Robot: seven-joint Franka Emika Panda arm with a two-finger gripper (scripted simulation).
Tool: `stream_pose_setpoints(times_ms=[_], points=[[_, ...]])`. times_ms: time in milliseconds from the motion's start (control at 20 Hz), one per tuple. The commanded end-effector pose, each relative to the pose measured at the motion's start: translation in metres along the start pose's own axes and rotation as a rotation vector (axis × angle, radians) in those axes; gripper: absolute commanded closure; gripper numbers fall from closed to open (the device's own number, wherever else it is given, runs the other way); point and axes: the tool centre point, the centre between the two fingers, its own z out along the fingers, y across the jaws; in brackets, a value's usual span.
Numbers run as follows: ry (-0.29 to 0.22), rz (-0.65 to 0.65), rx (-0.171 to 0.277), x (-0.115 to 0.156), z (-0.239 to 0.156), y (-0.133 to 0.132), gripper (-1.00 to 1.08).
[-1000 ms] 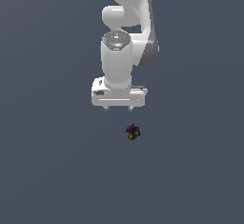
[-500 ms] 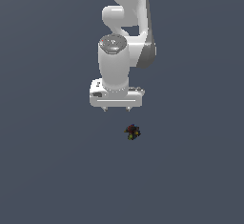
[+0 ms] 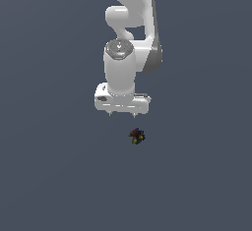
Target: Pick up the object and move it to a goal position.
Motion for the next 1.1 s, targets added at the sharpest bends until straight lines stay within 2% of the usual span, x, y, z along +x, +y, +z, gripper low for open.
stream_pose_setpoints(times_ms=[0, 1050], points=[[0.000, 0.041, 0.001, 0.001, 0.004, -0.003, -0.92], [-0.001, 0.548, 0.006, 0.016, 0.047, -0.039, -0.92]])
